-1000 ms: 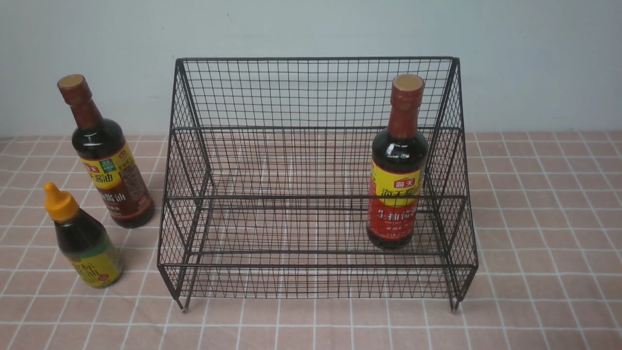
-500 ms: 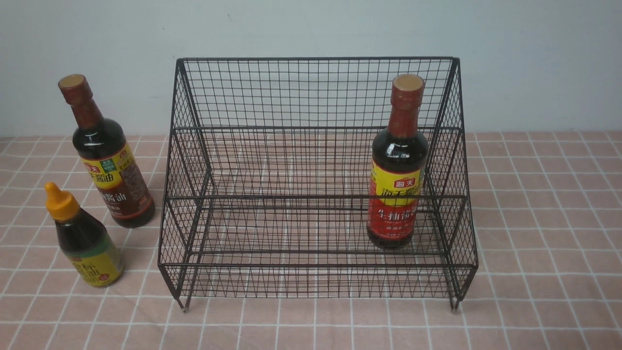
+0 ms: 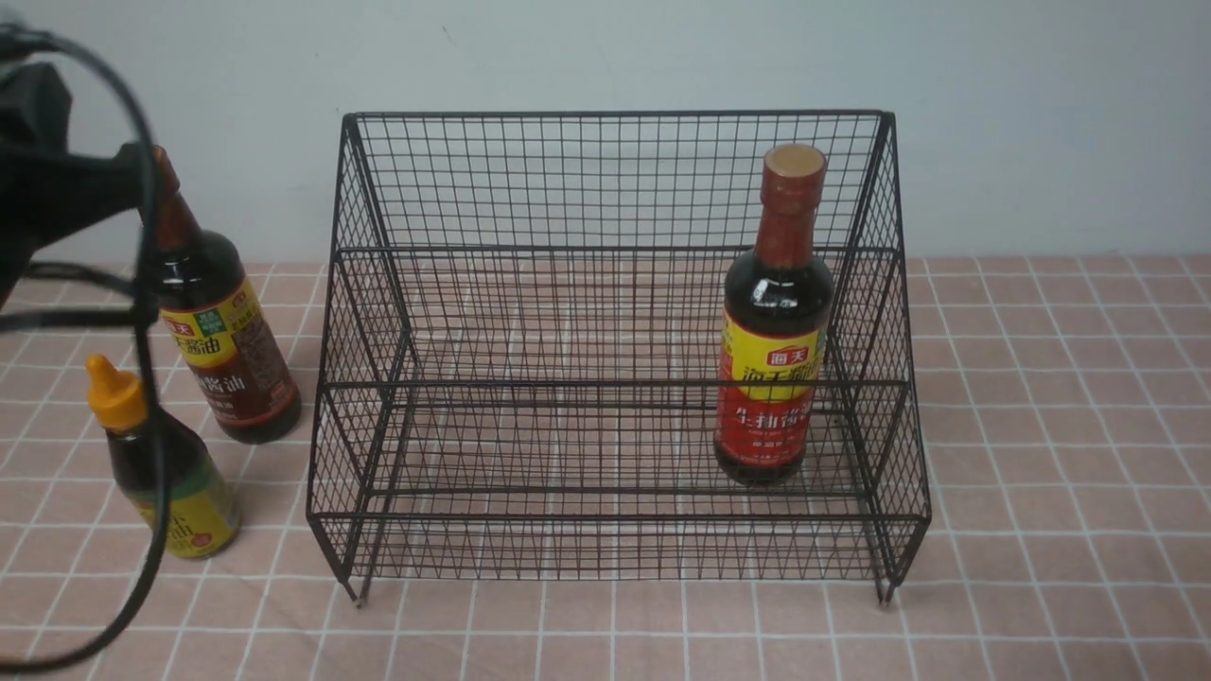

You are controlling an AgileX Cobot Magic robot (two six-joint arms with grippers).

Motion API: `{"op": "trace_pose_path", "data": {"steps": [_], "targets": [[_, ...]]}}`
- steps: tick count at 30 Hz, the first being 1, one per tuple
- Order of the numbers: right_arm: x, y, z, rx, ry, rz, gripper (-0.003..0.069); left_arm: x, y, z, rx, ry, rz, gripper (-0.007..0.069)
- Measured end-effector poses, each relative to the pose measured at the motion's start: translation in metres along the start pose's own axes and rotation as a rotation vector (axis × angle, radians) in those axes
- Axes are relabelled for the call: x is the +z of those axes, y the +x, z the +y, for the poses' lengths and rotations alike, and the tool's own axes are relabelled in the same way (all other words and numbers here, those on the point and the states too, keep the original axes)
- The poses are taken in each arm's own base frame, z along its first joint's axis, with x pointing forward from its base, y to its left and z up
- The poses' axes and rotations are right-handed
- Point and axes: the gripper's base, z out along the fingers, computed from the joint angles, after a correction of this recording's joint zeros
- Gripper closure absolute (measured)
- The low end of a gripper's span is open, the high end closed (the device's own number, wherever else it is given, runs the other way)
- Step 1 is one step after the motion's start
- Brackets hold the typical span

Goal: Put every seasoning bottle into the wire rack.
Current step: Use the left arm to grab the condiment bottle farthest to it

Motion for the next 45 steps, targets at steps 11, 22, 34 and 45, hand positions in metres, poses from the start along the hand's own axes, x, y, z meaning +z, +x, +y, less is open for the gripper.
{"op": "trace_pose_path", "data": {"steps": [11, 22, 34, 45], "targets": [[0.0, 0.0, 0.0, 0.001, 0.0, 0.0, 0.0673, 0.046, -0.009, 0.002, -0.068, -0.085, -0.01, 0.0361], [0.0, 0.0, 0.0, 0.002, -0.001, 0.0, 0.0673, 0.065, 0.031, 0.009, -0.052, -0.177, 0.127, 0.0134], [0.0, 0.0, 0.0, 0.003, -0.001, 0.0, 0.0673, 0.074, 0.058, 0.01, -0.036, -0.193, 0.219, 0.0126], [0.0, 0.0, 0.0, 0.003, -0.001, 0.0, 0.0673, 0.083, 0.089, 0.011, -0.016, -0.198, 0.306, 0.0153]]}}
